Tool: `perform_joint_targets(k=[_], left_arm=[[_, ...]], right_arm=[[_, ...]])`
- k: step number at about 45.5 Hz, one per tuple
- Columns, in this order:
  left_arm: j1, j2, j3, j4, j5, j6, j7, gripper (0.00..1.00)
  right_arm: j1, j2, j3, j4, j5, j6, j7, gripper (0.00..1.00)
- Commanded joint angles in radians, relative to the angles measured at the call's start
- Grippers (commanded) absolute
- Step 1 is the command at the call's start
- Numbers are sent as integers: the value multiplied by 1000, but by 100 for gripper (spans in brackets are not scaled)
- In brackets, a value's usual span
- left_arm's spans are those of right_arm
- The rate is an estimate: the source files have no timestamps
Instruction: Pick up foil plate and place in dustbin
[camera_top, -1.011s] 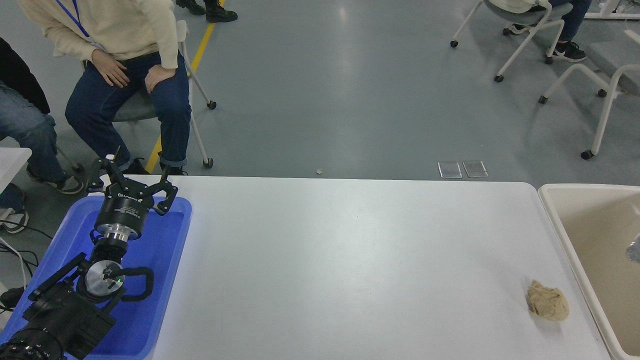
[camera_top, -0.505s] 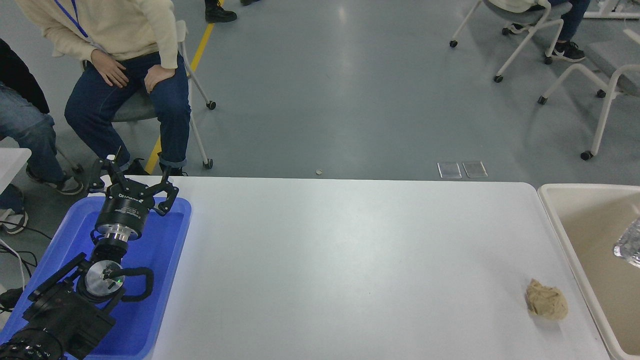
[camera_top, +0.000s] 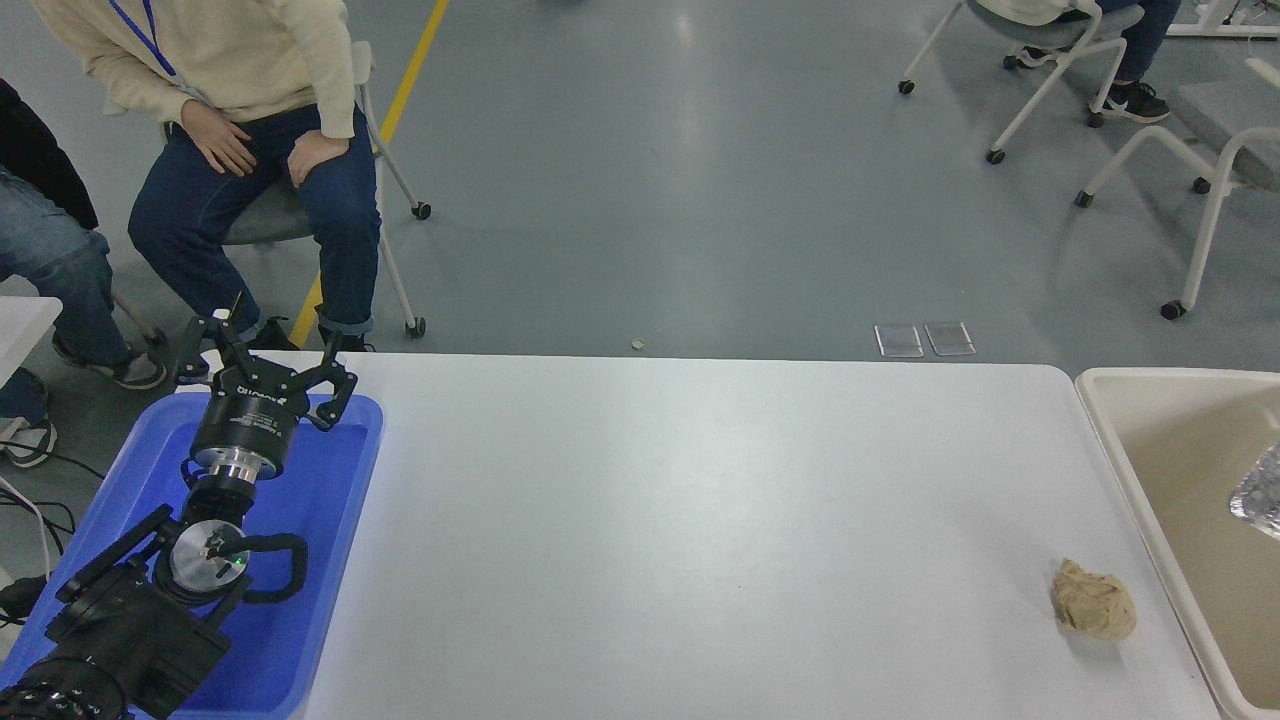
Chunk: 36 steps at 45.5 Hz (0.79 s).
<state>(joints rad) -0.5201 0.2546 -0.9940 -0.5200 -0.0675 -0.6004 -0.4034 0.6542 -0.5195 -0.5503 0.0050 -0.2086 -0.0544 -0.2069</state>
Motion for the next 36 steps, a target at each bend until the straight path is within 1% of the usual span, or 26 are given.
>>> perform_joint_targets(k=[1,5,13,17,26,29,32,36], left_arm=[[0,0,0,0,0,-1,0,100],[0,0,0,0,0,-1,0,100],[0,0,0,0,0,1,0,100],[0,0,0,0,0,-1,0,100],[0,0,0,0,0,1,0,100],[0,0,0,0,0,-1,0,100],[0,0,0,0,0,-1,0,100],[0,0,0,0,0,-1,0,100]], right_arm=[[-1,-2,3,6,-6,-27,0,78],[-2,-2,4,6,-6,-27,0,81],[5,-2,6,12,-6,-28,0,81],[27,-13,7,67,-6,-27,0,81],[139,-169,0,358,-6,-27,1,83],[182,-207,-7,461,-8,-24,1,88],[237,-246,-19,556,-9,-15,1,100],[329,-296,-75,726,-9,-4,0,100]])
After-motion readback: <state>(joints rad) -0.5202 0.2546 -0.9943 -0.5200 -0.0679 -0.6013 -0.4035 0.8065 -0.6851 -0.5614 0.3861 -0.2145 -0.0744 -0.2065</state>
